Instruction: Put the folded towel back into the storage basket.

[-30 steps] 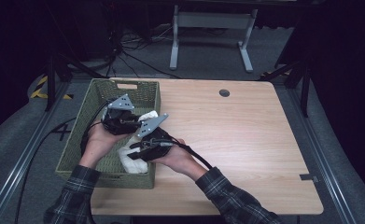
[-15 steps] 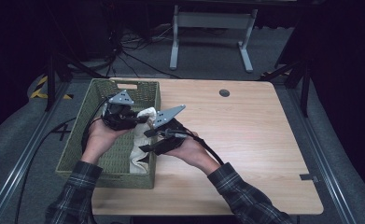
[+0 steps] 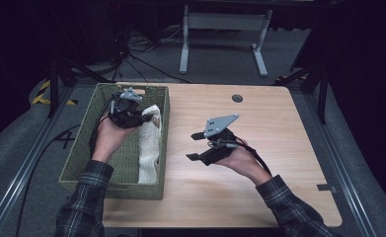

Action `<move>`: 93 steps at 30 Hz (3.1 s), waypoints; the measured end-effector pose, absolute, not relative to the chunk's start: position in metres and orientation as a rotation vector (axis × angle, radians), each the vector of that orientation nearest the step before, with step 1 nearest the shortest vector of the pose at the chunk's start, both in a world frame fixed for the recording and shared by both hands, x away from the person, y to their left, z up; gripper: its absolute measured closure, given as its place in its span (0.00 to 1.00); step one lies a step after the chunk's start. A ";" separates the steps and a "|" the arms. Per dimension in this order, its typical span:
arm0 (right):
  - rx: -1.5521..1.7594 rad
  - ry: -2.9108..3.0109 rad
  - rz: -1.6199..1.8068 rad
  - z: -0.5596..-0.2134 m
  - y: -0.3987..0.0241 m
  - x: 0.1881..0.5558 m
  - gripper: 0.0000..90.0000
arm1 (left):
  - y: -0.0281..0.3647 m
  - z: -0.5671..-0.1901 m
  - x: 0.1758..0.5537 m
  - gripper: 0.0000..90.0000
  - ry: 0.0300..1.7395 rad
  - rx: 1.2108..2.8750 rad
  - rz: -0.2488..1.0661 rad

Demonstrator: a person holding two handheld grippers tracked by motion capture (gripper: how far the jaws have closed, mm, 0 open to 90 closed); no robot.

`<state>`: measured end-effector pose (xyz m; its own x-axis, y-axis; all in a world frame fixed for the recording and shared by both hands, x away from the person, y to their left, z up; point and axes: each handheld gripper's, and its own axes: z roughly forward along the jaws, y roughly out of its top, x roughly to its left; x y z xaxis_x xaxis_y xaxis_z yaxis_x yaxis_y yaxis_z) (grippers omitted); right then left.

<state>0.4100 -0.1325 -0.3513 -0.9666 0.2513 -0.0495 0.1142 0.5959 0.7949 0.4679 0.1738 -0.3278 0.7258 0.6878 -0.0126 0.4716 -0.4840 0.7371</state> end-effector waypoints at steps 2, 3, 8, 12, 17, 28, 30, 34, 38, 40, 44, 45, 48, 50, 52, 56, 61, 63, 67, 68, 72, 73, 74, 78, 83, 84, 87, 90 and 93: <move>0.328 2.663 1.298 -0.356 -0.148 0.409 0.31 | 0.172 -0.329 0.472 0.86 0.887 2.191 0.368; 0.333 2.660 1.296 -0.359 -0.155 0.408 0.31 | 0.170 -0.330 0.473 0.86 0.897 2.191 0.361; 0.377 2.640 1.298 -0.369 -0.183 0.405 0.30 | 0.163 -0.334 0.480 0.85 0.916 2.225 0.376; 0.423 2.629 1.301 -0.381 -0.208 0.402 0.30 | 0.160 -0.338 0.488 0.85 0.915 2.245 0.386; 0.481 2.611 1.312 -0.395 -0.243 0.394 0.30 | 0.157 -0.344 0.497 0.84 0.932 2.261 0.364; 0.628 2.619 1.234 -0.417 -0.303 0.376 0.29 | 0.163 -0.343 0.502 0.55 0.968 2.183 0.381; 0.652 2.611 1.232 -0.419 -0.312 0.374 0.28 | 0.162 -0.339 0.498 0.51 0.962 2.159 0.367; 0.715 2.587 1.211 -0.425 -0.327 0.371 0.25 | 0.156 -0.335 0.489 0.43 0.925 2.134 0.342; 0.756 2.589 1.186 -0.429 -0.337 0.370 0.25 | 0.148 -0.333 0.482 0.41 0.903 2.134 0.332; 0.770 2.586 1.174 -0.431 -0.341 0.370 0.24 | 0.141 -0.333 0.479 0.39 0.887 2.137 0.319; 0.798 2.584 1.148 -0.433 -0.348 0.369 0.24 | 0.127 -0.331 0.470 0.36 0.858 2.133 0.305; 0.792 2.583 1.142 -0.434 -0.349 0.369 0.24 | 0.123 -0.331 0.468 0.36 0.847 2.133 0.299; 0.802 2.581 1.126 -0.436 -0.352 0.368 0.24 | 0.111 -0.330 0.461 0.33 0.827 2.142 0.283; 0.803 2.579 1.126 -0.437 -0.354 0.368 0.24 | 0.104 -0.329 0.457 0.31 0.821 2.139 0.275; 0.814 2.581 1.121 -0.437 -0.356 0.367 0.24 | 0.097 -0.330 0.453 0.31 0.819 2.135 0.266; 0.836 2.569 1.113 -0.438 -0.364 0.365 0.23 | 0.080 -0.330 0.444 0.29 0.798 2.133 0.252; 0.852 2.560 1.097 -0.438 -0.371 0.362 0.23 | 0.061 -0.335 0.433 0.28 0.762 2.149 0.224; 0.863 2.551 1.083 -0.440 -0.376 0.361 0.22 | 0.053 -0.338 0.427 0.28 0.744 2.170 0.211; 0.884 2.554 1.069 -0.442 -0.380 0.358 0.22 | 0.037 -0.348 0.416 0.28 0.707 2.176 0.180; 0.879 2.553 1.068 -0.443 -0.381 0.358 0.22 | 0.033 -0.351 0.413 0.28 0.701 2.175 0.178; 0.901 2.551 1.062 -0.445 -0.384 0.355 0.22 | 0.016 -0.364 0.402 0.28 0.664 2.183 0.157; 0.897 2.551 1.060 -0.446 -0.386 0.354 0.22 | 0.012 -0.366 0.400 0.28 0.665 2.180 0.155; 0.904 2.553 1.060 -0.446 -0.386 0.354 0.22 | 0.009 -0.368 0.398 0.28 0.646 2.197 0.159; 0.914 2.556 1.046 -0.448 -0.389 0.352 0.22 | -0.005 -0.382 0.389 0.28 0.615 2.220 0.147; 0.916 2.555 1.052 -0.448 -0.391 0.352 0.22 | -0.015 -0.394 0.381 0.28 0.586 2.247 0.144; 0.920 2.556 1.050 -0.449 -0.391 0.352 0.22 | -0.017 -0.397 0.379 0.28 0.582 2.254 0.141; 0.913 2.559 1.045 -0.449 -0.391 0.352 0.22 | -0.023 -0.407 0.373 0.28 0.564 2.261 0.140; 0.915 2.564 1.041 -0.450 -0.390 0.351 0.22 | -0.026 -0.415 0.369 0.28 0.550 2.276 0.148; 0.915 2.570 1.031 -0.451 -0.390 0.352 0.22 | -0.027 -0.423 0.367 0.28 0.548 2.281 0.155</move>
